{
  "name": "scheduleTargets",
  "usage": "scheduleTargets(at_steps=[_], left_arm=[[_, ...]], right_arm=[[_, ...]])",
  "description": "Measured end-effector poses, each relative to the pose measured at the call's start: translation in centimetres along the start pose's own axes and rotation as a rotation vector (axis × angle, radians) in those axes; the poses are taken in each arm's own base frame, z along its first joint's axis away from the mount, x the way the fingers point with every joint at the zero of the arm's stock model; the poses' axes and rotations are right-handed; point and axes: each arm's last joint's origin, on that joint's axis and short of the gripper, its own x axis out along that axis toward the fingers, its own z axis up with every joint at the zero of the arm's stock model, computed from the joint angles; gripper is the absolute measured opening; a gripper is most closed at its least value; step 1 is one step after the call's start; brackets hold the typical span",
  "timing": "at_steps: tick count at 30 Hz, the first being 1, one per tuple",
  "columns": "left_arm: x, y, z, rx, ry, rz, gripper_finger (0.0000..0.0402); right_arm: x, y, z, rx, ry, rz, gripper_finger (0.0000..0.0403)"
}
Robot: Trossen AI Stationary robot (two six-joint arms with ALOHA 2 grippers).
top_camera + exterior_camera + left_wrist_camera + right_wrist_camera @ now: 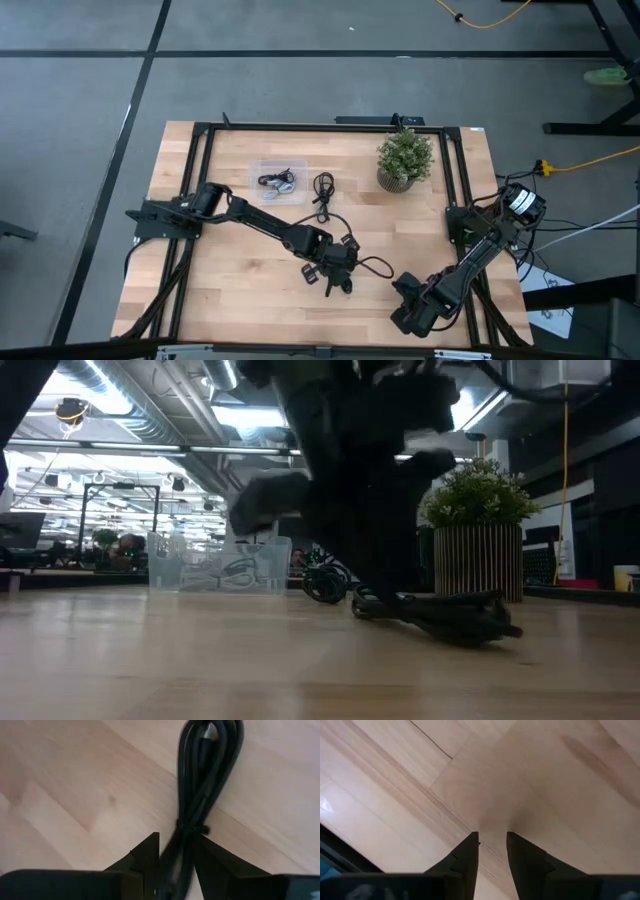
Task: Pick and place USB-C Cables
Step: Put the bottom black USB cable into the transparent bin
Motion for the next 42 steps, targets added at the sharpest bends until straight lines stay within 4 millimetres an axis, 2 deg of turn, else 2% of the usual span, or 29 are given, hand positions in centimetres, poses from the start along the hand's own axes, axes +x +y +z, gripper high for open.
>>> scheduleTargets(at_steps=[8, 13, 18, 20, 25, 28, 31, 37, 40, 42], left_arm=[[1.8, -0.8, -1.4, -0.06, 0.106, -0.082, 0.011], [1.8, -1.2, -1.8, -0.191, 0.16, -0.106, 0.0092], [0.5, -1.1, -1.9, -0.32, 0.172, -0.108, 0.0033], [-0.1, -1.0, -1.9, -0.366, 0.172, -0.102, 0.0033], [-4.1, -0.1, -1.6, -0.442, 0.151, -0.059, 0.0033], [-7.3, 0.6, -1.8, -0.447, 0.142, -0.014, 0.0033], [-11.2, 1.7, -2.8, -0.478, 0.121, 0.027, 0.0033], [-17.9, 4.8, -6.8, -0.588, 0.123, 0.205, 0.0033], [-20.4, 6.3, -9.8, -0.673, 0.134, 0.257, 0.0033], [-21.3, 7.2, -11.8, -0.729, 0.158, 0.281, 0.0033]], right_arm=[[0.0, 0.0, 0.0, 0.0, -0.001, 0.001, 0.0106], [0.0, 0.0, 0.0, 0.0, 0.0, 0.001, 0.0106], [0.0, 0.0, 0.0, -0.001, 0.0, 0.0, 0.0106], [0.0, 0.0, 0.0, -0.001, 0.0, 0.0, 0.0106], [0.0, 0.0, 0.0, -0.003, -0.001, -0.003, 0.0106], [0.0, -0.1, 0.1, -0.004, -0.022, -0.006, 0.0106], [0.0, -0.1, 0.2, -0.005, -0.049, -0.002, 0.0106], [0.0, -0.1, 0.3, -0.008, -0.081, -0.002, 0.0106], [0.0, -0.1, 0.3, -0.008, -0.092, 0.001, 0.0106], [0.0, -0.1, 0.3, -0.008, -0.097, 0.0, 0.0106]])
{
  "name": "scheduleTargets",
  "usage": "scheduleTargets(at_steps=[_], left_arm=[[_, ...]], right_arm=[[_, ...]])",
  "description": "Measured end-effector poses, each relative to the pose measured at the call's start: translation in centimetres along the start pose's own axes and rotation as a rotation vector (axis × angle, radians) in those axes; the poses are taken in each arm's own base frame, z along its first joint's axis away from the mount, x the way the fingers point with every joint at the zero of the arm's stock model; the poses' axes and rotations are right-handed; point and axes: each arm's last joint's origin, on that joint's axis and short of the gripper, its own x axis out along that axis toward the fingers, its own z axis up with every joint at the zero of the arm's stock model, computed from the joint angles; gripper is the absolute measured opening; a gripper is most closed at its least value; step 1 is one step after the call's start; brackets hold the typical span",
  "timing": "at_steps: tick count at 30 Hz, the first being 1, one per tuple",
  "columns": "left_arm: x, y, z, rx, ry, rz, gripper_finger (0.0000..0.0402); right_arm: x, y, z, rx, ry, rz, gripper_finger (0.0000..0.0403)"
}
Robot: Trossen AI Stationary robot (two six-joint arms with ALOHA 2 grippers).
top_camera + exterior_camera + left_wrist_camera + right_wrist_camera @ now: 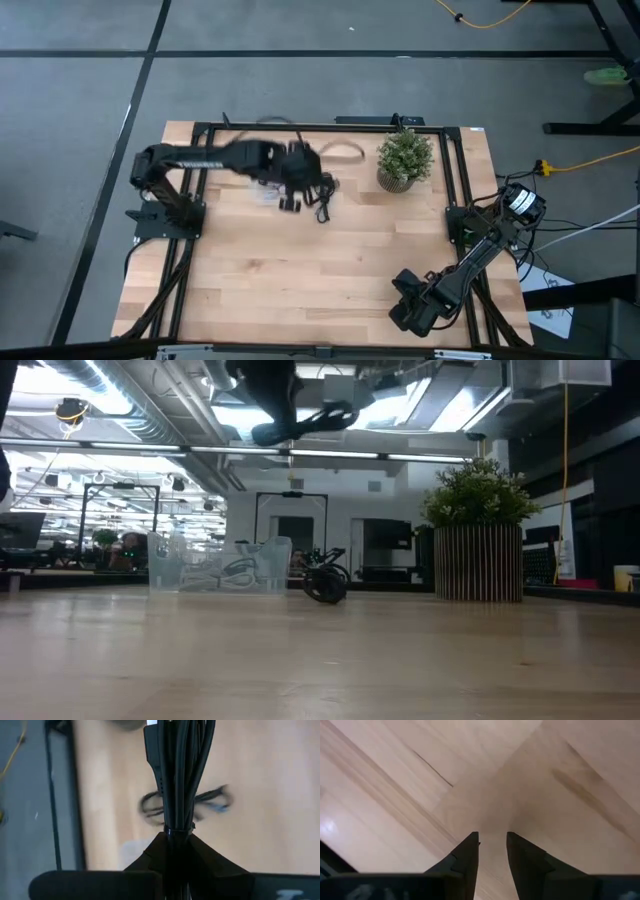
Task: Pick and place USB-C Cables
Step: Put the bottom black USB cable into the transparent bin
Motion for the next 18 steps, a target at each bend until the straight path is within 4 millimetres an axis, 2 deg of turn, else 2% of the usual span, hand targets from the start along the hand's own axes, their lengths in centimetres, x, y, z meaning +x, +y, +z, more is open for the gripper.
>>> scheduleTargets(at_steps=[5, 9, 13, 18], left_arm=[[1.4, 4.9, -2.6, -0.14, 0.124, 0.048, 0.0033], [3.5, 7.2, -4.8, -0.21, 0.279, 0.026, 0.0033], [4.4, 7.9, -5.9, -0.276, 0.322, -0.069, 0.0033], [5.5, 7.6, -7.3, -0.312, 0.398, -0.114, 0.004]], right_arm=[[0.0, -0.1, 0.0, -0.005, -0.01, -0.006, 0.0106], [0.0, -0.1, 0.0, -0.009, -0.009, -0.007, 0.0106], [0.0, -0.1, 0.0, -0.021, -0.009, -0.006, 0.0106], [0.0, -0.1, 0.0, -0.045, -0.01, -0.006, 0.0106]])
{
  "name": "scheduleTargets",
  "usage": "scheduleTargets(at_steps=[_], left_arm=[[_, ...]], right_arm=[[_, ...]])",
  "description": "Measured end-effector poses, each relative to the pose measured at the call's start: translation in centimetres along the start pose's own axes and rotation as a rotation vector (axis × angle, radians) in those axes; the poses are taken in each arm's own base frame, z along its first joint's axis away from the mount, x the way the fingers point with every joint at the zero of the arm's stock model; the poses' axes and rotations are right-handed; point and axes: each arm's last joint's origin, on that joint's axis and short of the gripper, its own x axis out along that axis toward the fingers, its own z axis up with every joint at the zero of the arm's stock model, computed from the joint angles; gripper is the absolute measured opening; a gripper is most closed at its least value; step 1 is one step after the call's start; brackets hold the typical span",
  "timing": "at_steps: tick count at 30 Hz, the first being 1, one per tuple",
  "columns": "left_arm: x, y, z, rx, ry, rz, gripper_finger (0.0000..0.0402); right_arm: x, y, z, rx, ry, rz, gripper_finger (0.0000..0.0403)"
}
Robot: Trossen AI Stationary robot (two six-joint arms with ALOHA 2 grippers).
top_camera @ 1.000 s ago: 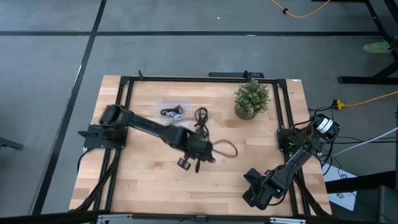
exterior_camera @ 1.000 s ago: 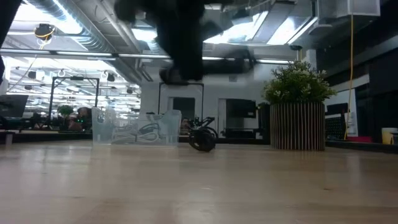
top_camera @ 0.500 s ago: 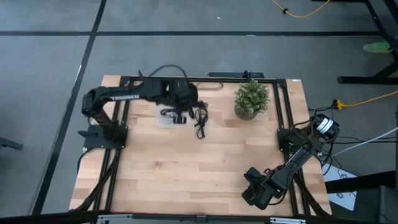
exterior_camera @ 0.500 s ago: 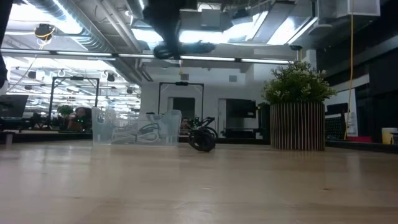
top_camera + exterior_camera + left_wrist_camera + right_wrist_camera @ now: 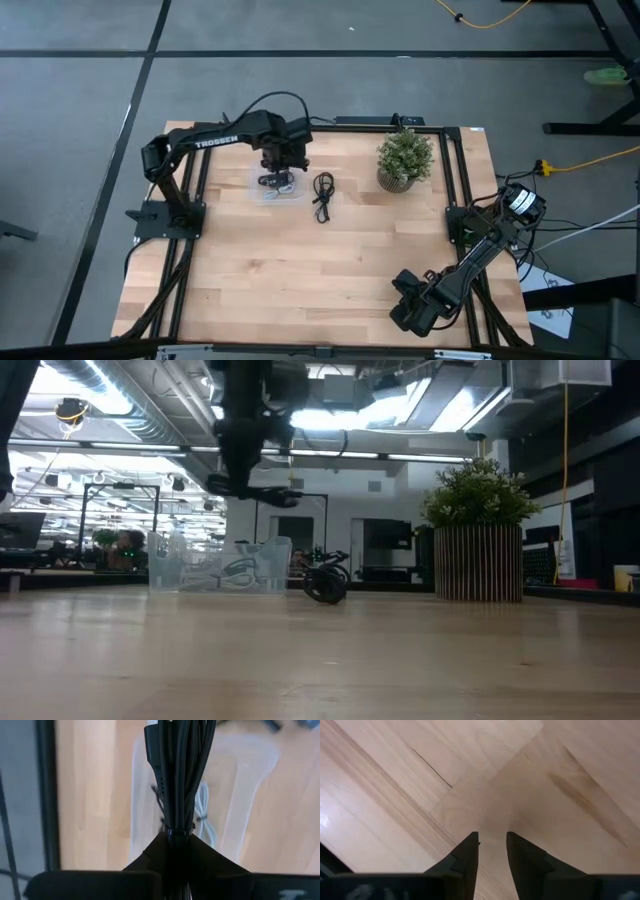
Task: Pick and place USB-C Cables
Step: Put the bottom black USB cable into the transparent bin
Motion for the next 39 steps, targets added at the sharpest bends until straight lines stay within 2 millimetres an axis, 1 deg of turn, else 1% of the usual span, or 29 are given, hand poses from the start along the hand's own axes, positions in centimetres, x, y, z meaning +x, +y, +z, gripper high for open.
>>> scheduleTargets(at_steps=[3, 6, 9, 14, 21, 29, 32, 35, 39], left_arm=[[1.0, 0.1, -1.0, -0.011, 0.089, -0.016, 0.0044], [2.1, -0.1, -1.4, -0.044, 0.112, -0.015, 0.0046], [2.6, -0.2, -1.6, -0.073, 0.127, -0.017, 0.0048], [2.6, -0.8, -1.4, -0.059, 0.119, -0.017, 0.0049], [2.6, -0.8, -1.4, -0.061, 0.114, -0.015, 0.005], [2.5, -1.5, -1.2, -0.006, 0.111, 0.012, 0.0051], [2.5, -1.7, -1.1, -0.036, 0.109, 0.02, 0.0052], [2.5, -1.7, -1.1, -0.068, 0.109, 0.021, 0.0063], [2.5, -1.7, -1.1, -0.077, 0.109, 0.022, 0.0088]], right_arm=[[0.0, 0.0, 0.0, -0.001, 0.0, 0.0, 0.0106], [0.0, 0.0, 0.0, -0.001, 0.0, 0.0, 0.0106], [0.0, 0.0, 0.0, -0.001, 0.0, 0.001, 0.0106], [0.0, 0.1, 0.0, 0.0, 0.001, 0.008, 0.0106], [0.0, 0.2, 0.0, 0.002, 0.003, 0.018, 0.0106], [0.0, 0.2, 0.0, 0.003, 0.003, 0.019, 0.0106], [0.0, 0.2, 0.0, 0.002, 0.003, 0.019, 0.0106], [0.0, 0.2, 0.0, 0.003, 0.003, 0.018, 0.0106], [0.0, 0.2, 0.0, 0.003, 0.003, 0.019, 0.0106]])
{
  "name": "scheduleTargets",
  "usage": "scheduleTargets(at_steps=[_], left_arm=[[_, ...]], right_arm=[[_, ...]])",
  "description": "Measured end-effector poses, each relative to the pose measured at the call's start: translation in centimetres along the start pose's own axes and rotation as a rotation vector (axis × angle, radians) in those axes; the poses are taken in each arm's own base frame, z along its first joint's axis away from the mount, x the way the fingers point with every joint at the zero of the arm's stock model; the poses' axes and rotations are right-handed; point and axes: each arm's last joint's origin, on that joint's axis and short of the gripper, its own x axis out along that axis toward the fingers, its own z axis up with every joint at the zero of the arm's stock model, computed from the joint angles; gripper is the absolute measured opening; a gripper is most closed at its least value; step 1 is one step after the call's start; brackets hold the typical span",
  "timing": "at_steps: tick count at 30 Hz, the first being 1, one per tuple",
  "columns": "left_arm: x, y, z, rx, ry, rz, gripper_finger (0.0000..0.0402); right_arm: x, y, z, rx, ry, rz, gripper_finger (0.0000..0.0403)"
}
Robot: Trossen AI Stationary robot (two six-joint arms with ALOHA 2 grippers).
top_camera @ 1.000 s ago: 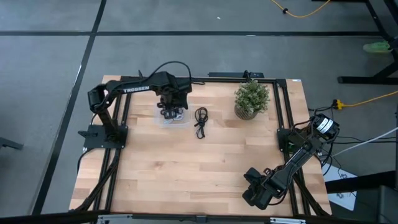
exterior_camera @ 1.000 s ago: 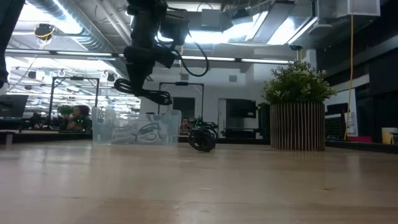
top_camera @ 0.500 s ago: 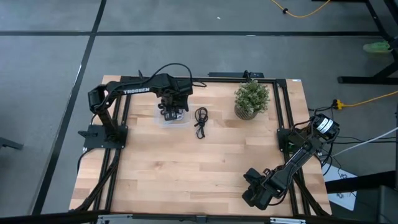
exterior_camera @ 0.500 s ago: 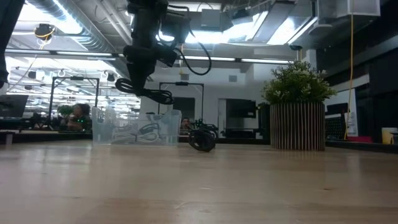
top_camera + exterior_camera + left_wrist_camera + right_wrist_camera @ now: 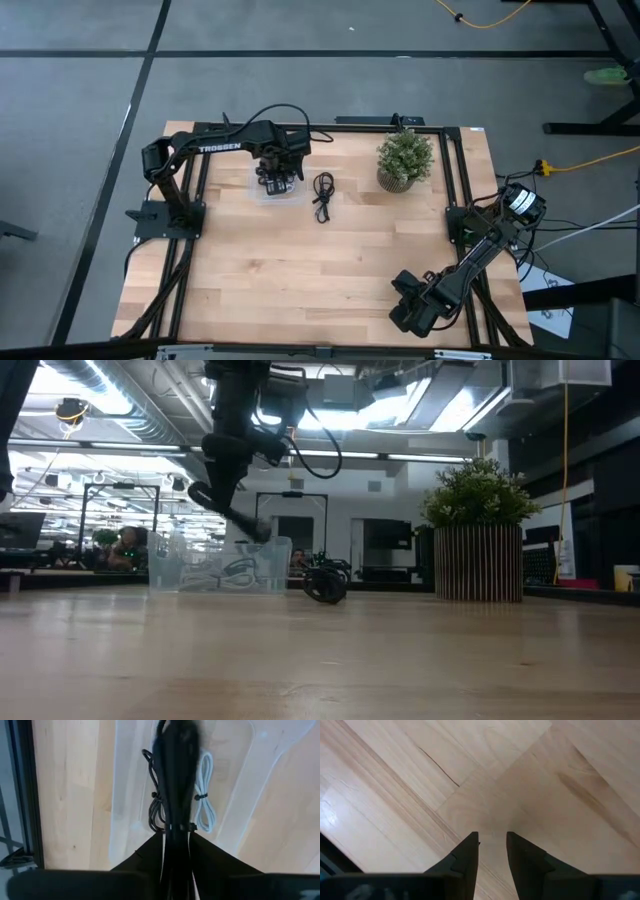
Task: Pick and place USB-C Cables
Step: Put the bottom black USB cable into the transparent bin, then put the black USB cable into the transparent bin
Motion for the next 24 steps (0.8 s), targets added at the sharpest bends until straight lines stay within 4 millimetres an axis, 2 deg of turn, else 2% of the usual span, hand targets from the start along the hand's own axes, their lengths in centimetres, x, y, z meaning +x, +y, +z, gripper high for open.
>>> scheduleTargets(at_steps=[5, 13, 18, 21, 24], left_arm=[[0.0, 0.0, 0.0, -0.001, 0.0, -0.005, 0.0111], [0.0, -0.2, -0.2, -0.045, 0.016, -0.018, 0.0111], [-0.2, -0.9, -1.1, -0.125, 0.113, -0.018, 0.0111], [-0.5, -1.7, -2.0, -0.176, 0.207, -0.015, 0.0111], [-0.9, -2.8, -2.8, -0.201, 0.294, -0.007, 0.0111]], right_arm=[[0.0, 0.0, 0.0, 0.0, 0.0, 0.0, 0.0106], [0.0, 0.0, 0.0, 0.0, 0.0, -0.001, 0.0106], [0.0, 0.0, 0.2, 0.007, -0.007, -0.001, 0.0106], [0.1, 0.1, 0.8, 0.017, -0.078, 0.006, 0.0106], [0.1, 0.2, 1.8, 0.032, -0.229, 0.018, 0.0106]])
